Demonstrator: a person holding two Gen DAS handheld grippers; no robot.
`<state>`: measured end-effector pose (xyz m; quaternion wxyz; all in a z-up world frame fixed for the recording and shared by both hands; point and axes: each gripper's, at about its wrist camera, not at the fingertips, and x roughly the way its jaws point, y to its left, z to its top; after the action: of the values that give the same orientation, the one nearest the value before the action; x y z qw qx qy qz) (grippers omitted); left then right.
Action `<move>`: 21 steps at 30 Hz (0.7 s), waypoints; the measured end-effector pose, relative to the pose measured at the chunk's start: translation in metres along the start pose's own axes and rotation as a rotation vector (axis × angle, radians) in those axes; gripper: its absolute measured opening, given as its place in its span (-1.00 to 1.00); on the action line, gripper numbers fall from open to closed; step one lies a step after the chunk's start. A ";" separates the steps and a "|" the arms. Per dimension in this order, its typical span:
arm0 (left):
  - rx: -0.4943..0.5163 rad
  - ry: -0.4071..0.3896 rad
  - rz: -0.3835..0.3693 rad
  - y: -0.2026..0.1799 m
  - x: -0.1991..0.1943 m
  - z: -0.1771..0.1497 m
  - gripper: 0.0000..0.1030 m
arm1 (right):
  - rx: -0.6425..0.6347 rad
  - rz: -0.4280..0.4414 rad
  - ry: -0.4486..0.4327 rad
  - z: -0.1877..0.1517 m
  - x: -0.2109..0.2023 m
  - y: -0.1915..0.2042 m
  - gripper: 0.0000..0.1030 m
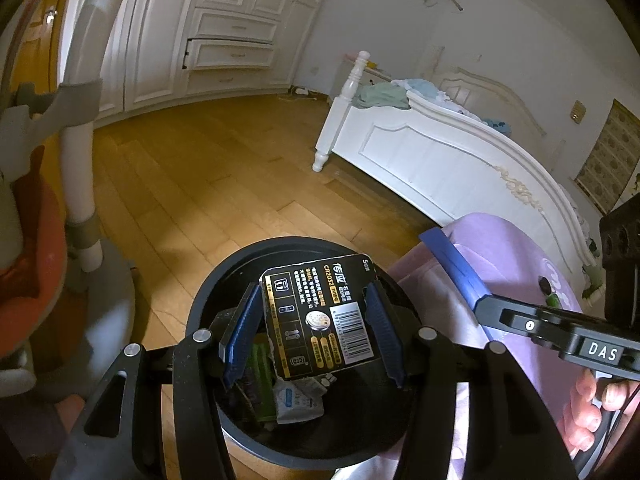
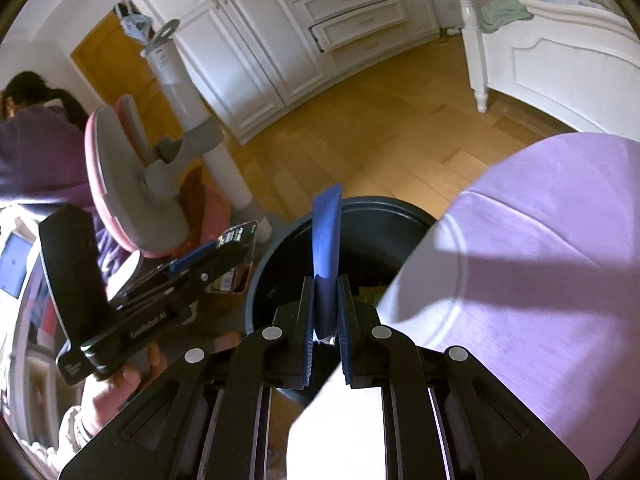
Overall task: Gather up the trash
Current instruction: 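Carry the battery card and blue tube over the black bin and open both tools, then move both open tools from the bin back toward the table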
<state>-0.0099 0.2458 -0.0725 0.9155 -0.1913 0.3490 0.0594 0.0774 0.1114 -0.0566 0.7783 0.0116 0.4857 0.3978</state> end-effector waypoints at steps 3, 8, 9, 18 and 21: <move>-0.017 0.009 0.010 0.005 0.001 0.001 0.33 | 0.002 0.006 -0.002 0.004 0.005 0.002 -0.38; -0.025 -0.011 0.014 0.004 -0.004 0.002 0.64 | 0.022 0.011 -0.034 0.006 0.001 -0.001 0.06; -0.023 -0.010 0.010 0.003 -0.005 0.002 0.63 | 0.023 0.010 -0.036 0.005 0.000 -0.002 0.06; 0.069 0.001 -0.041 -0.036 -0.002 0.005 0.64 | 0.038 -0.040 -0.102 -0.010 -0.038 -0.028 0.06; 0.110 0.011 -0.077 -0.056 0.002 0.007 0.64 | 0.060 -0.084 -0.131 -0.021 -0.058 -0.051 0.06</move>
<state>0.0093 0.1969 -0.0514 0.9243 -0.1542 0.3491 0.0040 0.0802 0.0318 -0.0448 0.8235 0.0407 0.4457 0.3485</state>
